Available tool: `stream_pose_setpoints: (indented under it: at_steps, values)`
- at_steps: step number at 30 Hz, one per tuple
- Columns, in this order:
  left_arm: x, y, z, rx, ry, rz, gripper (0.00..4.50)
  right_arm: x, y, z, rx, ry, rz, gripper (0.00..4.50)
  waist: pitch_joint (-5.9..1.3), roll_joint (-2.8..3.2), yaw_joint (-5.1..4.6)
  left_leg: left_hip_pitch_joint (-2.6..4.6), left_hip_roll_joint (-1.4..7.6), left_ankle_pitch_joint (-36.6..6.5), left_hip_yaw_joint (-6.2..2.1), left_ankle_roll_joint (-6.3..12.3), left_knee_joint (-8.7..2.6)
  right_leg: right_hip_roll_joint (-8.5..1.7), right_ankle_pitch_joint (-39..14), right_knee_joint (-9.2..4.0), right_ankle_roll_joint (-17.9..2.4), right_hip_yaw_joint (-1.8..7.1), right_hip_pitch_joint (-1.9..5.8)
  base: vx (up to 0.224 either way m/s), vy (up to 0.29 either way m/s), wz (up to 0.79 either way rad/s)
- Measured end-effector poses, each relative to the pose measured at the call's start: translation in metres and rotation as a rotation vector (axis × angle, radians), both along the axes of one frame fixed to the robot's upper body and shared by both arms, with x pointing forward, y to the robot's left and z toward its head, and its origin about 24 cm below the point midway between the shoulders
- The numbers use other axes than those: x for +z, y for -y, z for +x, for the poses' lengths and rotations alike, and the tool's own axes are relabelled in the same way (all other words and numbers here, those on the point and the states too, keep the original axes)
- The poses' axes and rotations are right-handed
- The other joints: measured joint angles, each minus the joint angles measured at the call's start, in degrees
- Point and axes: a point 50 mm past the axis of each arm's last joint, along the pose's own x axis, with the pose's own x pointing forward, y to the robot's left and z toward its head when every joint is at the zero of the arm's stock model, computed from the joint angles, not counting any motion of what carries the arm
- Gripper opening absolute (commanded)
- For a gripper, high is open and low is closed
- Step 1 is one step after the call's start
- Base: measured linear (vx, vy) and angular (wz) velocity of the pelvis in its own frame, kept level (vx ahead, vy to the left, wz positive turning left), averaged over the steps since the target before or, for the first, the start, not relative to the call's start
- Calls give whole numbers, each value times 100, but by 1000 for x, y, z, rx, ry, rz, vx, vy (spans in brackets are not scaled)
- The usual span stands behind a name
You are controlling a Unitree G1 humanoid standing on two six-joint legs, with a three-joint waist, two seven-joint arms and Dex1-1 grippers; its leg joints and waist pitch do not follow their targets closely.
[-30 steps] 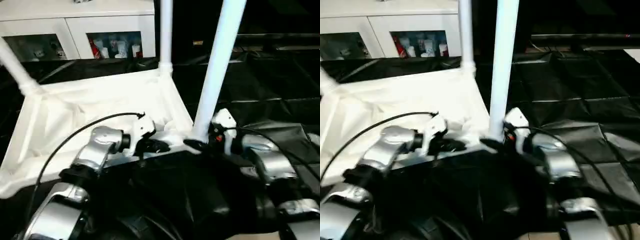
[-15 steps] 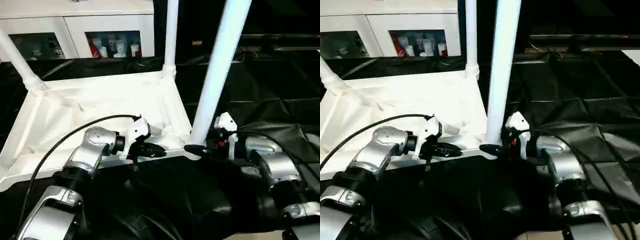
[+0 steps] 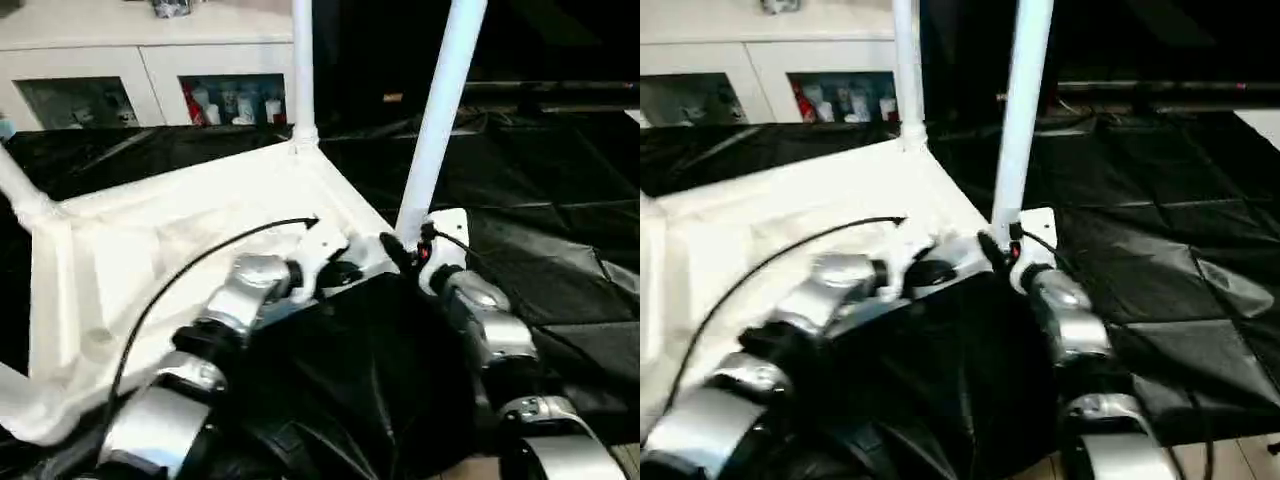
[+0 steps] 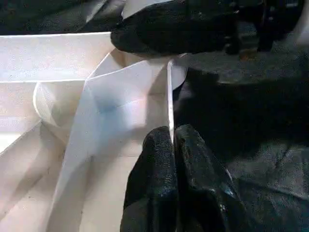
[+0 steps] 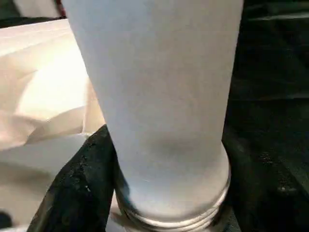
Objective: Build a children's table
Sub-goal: Rotate leg to tighten
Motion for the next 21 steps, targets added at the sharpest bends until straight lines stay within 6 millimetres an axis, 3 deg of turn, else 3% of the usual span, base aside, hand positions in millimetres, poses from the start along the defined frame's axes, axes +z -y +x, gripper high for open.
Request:
stream_pose_setpoints:
  at_steps: [1,2,8,13,17,21]
  values:
    - [0,0,0,0,1,-1,0,1,-1,0,-3,11,0,273,-1,2,0,0,-1,0,0,0,-2,0,0,-3,0,1,0,0,0,0]
    - [0,0,0,-2,2,-1,0,1,-1,0,-4,16,1,328,-2,4,0,-2,-1,0,0,0,-2,0,0,-5,0,1,0,0,0,0]
    - [2,-8,0,-38,4,-4,0,2,-2,-2,75,37,19,386,1,-1,-11,-6,-1,0,0,0,-25,1,1,-6,1,-3,-11,0,0,0]
    - [3,-23,-3,-90,-10,-17,0,6,7,-7,273,46,-17,386,4,-3,-12,-17,6,1,0,-1,-42,4,21,24,-25,-9,-41,0,0,0]
    - [6,-42,-10,-205,-33,-24,0,13,20,-16,525,40,-95,386,4,1,64,-63,34,6,0,3,-44,21,15,36,-16,-29,-95,0,0,0]
    - [9,-51,-16,-305,-52,-14,0,19,29,-21,673,16,-115,386,3,5,130,-108,41,19,0,25,-18,23,13,35,-14,-32,-121,0,0,0]
